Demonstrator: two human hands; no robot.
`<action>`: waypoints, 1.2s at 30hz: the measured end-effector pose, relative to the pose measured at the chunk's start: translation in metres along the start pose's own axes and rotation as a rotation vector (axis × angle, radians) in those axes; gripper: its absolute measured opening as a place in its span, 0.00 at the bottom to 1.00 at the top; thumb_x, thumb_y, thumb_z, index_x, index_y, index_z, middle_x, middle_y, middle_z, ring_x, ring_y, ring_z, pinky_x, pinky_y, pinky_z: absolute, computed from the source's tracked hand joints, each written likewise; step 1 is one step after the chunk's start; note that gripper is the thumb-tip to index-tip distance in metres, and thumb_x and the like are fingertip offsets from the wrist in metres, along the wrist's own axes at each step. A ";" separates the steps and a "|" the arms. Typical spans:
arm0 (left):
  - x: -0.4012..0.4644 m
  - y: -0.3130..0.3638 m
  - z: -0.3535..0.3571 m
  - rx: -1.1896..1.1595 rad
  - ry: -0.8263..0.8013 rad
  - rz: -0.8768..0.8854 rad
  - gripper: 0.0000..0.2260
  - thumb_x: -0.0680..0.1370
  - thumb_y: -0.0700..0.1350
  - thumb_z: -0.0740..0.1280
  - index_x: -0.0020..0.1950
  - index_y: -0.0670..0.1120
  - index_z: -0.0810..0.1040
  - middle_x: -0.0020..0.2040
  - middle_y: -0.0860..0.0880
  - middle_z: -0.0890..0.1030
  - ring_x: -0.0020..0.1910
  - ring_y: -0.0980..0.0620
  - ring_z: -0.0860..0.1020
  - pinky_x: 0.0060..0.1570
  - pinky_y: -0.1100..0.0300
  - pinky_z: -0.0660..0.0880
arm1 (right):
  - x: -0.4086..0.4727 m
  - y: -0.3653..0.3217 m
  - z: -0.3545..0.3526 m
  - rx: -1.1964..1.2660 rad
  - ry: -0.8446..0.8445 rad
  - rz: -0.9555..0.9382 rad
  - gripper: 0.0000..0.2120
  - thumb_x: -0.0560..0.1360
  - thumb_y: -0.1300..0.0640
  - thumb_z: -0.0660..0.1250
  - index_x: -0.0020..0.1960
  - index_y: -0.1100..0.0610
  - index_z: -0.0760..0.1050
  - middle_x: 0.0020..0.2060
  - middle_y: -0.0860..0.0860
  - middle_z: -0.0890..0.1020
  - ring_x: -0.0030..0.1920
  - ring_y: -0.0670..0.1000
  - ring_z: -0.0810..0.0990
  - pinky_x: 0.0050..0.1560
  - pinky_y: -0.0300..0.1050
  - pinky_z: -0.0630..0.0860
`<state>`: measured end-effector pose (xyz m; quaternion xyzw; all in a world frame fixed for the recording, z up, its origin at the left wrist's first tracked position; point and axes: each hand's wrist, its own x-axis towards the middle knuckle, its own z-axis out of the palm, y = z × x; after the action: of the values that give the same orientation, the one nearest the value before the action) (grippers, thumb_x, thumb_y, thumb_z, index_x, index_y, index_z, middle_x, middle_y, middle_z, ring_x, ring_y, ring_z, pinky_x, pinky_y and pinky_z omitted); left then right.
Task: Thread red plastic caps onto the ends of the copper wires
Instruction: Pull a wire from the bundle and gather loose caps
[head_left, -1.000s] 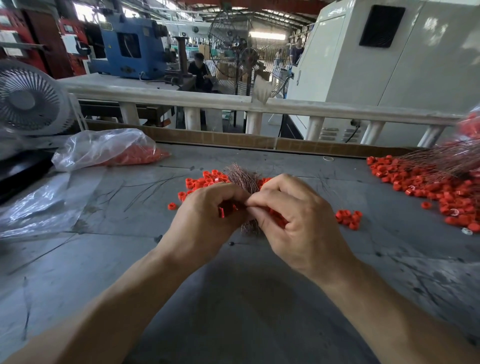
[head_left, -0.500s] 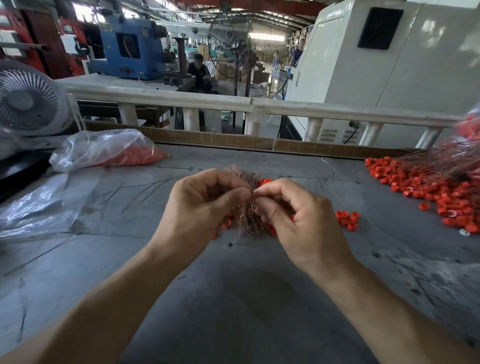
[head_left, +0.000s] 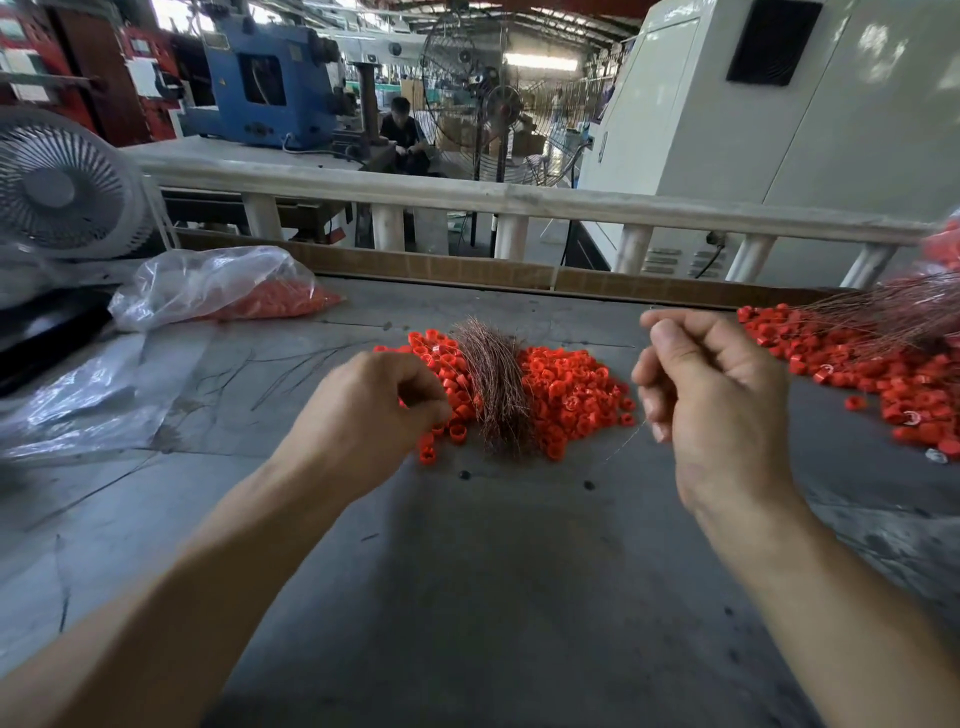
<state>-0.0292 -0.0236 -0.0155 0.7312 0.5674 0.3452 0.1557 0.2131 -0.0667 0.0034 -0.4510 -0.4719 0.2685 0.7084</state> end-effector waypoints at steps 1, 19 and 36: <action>-0.001 0.001 0.002 0.033 -0.023 0.016 0.05 0.72 0.48 0.77 0.40 0.56 0.83 0.36 0.60 0.81 0.36 0.62 0.76 0.36 0.64 0.69 | 0.000 0.002 0.001 0.002 -0.011 0.051 0.08 0.83 0.64 0.63 0.48 0.57 0.80 0.28 0.50 0.77 0.24 0.46 0.68 0.22 0.36 0.63; -0.009 0.018 0.008 -0.219 0.042 0.068 0.08 0.74 0.42 0.75 0.41 0.55 0.81 0.37 0.57 0.84 0.33 0.56 0.83 0.37 0.60 0.80 | -0.010 0.011 0.009 -0.087 -0.263 0.109 0.07 0.80 0.62 0.68 0.46 0.54 0.81 0.28 0.51 0.78 0.24 0.43 0.71 0.22 0.33 0.65; -0.017 0.040 0.013 -0.959 -0.128 0.021 0.14 0.74 0.28 0.71 0.51 0.45 0.85 0.38 0.47 0.83 0.34 0.58 0.80 0.33 0.70 0.74 | -0.020 0.003 0.013 -0.290 -0.434 -0.076 0.05 0.78 0.61 0.72 0.46 0.52 0.84 0.28 0.48 0.79 0.28 0.41 0.73 0.30 0.32 0.69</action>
<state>0.0065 -0.0499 -0.0051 0.6025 0.3264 0.5234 0.5064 0.1934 -0.0763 -0.0057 -0.4619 -0.6628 0.2618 0.5281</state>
